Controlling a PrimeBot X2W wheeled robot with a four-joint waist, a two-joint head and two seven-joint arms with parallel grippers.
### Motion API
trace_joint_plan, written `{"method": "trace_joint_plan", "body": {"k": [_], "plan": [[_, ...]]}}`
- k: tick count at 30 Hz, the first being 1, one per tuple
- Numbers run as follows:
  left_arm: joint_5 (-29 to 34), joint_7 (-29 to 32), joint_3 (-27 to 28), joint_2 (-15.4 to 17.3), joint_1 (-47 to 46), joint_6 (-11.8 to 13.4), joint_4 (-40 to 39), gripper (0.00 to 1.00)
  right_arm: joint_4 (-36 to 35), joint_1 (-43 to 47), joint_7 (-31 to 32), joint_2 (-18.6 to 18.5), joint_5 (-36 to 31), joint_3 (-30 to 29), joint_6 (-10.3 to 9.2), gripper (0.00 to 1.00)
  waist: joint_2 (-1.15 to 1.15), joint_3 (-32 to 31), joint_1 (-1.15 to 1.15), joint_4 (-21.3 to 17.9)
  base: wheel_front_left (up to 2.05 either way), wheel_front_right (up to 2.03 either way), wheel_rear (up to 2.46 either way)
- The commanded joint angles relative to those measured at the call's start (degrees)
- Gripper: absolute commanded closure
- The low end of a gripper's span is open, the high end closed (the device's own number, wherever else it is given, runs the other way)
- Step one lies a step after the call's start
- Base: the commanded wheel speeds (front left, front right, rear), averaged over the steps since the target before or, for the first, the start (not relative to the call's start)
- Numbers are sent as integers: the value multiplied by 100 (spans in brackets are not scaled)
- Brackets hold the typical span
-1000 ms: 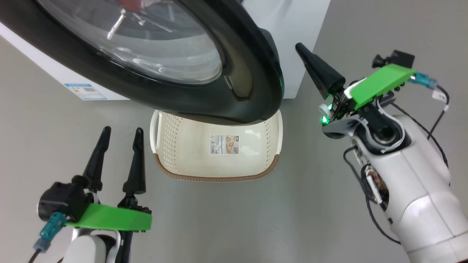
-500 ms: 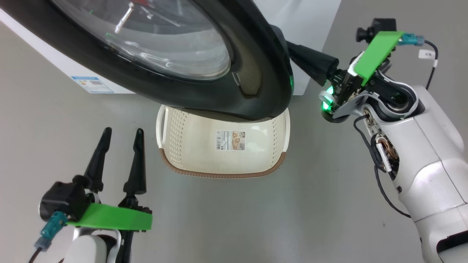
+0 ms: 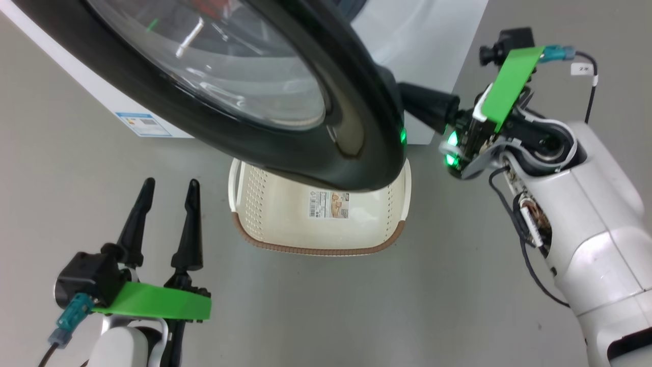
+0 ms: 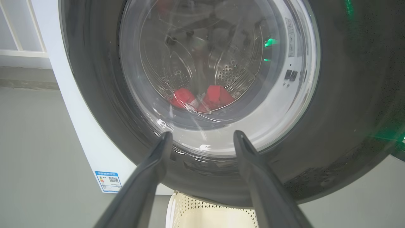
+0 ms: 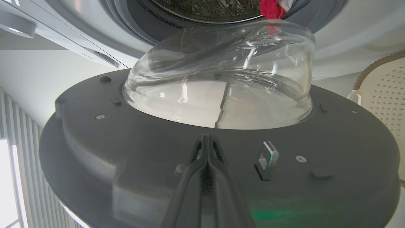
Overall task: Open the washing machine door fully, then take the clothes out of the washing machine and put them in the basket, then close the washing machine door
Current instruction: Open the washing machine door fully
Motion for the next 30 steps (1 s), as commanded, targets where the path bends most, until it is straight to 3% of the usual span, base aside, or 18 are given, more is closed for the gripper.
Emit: {"method": "trace_joint_plan", "body": {"k": [1,30], "plan": [[12,-44,186,104,9,-16,-113,0,-214,87,80,184,-42,86,24,100,0,-66,0,43,0,0,0],[-37,-44,208,104,792,135,-171,0,-350,1247,499,210,369,992,24,100,0,-1224,0,831,0,0,0]]}}
